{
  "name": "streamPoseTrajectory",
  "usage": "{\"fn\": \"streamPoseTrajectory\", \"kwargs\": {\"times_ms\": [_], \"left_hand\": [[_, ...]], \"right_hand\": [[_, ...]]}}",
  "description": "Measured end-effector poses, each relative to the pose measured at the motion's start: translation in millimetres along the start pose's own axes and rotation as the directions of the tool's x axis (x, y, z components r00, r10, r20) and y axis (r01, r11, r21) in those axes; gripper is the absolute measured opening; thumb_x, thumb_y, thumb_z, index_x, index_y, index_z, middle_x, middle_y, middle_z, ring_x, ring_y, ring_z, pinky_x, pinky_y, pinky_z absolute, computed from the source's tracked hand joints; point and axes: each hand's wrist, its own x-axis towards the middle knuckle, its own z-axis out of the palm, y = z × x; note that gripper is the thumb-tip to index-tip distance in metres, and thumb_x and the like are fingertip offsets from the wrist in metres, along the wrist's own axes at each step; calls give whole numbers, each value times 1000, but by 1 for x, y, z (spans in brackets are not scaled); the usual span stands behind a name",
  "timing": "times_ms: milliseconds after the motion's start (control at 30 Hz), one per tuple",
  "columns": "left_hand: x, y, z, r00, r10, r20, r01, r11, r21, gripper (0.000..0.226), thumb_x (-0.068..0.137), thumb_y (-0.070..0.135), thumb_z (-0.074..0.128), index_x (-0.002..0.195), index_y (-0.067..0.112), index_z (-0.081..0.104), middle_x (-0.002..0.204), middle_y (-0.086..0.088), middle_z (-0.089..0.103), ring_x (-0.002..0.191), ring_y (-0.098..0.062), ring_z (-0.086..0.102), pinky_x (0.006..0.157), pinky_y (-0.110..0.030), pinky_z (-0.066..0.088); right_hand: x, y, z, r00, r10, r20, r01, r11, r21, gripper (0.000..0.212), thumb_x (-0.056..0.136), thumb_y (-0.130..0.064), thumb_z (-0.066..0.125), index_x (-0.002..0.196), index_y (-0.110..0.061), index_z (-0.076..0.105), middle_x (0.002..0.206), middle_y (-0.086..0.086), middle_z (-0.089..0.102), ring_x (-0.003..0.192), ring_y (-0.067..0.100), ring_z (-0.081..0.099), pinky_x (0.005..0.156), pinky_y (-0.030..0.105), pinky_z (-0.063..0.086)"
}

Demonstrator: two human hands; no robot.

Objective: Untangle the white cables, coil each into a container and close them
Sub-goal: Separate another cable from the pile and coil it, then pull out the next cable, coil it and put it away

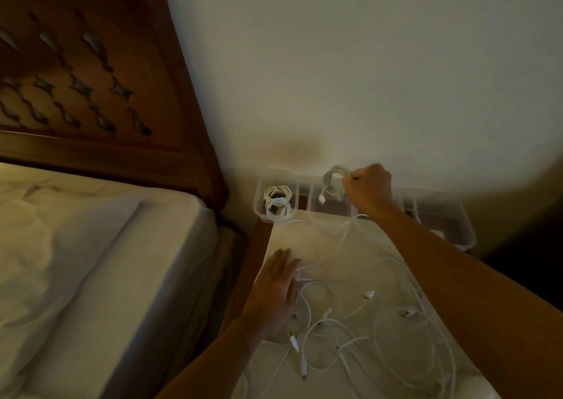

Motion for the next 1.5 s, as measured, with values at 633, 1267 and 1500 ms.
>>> {"fn": "streamPoseTrajectory", "kwargs": {"times_ms": [633, 1267, 1500], "left_hand": [[-1, 0, 1, 994, 57, 93, -75, 976, 205, 53, 110, 39, 29, 156, 15, 42, 168, -13, 26, 159, -28, 13, 129, -42, 7], [0, 2, 0, 997, 54, 54, -63, 983, 174, 51, 108, 38, 35, 151, 13, 49, 164, -15, 34, 156, -31, 22, 129, -43, 12], [0, 2, 0, 997, 57, 58, -66, 982, 177, 51, 109, 37, 36, 153, 14, 46, 167, -14, 30, 158, -29, 18, 129, -42, 10]], "right_hand": [[12, 43, 61, 783, -348, 515, 621, 411, -667, 25, 100, -5, 52, 118, -7, 69, 119, 14, 67, 109, 31, 66, 89, 40, 54], [30, 42, 64, 797, -354, 490, 600, 559, -572, 14, 95, -15, 63, 99, -16, 76, 95, 7, 71, 69, 20, 59, 65, 29, 43], [31, 48, 65, 746, -388, 542, 663, 512, -546, 21, 101, -15, 52, 113, -13, 69, 116, 9, 59, 110, 28, 54, 81, 36, 45]]}}
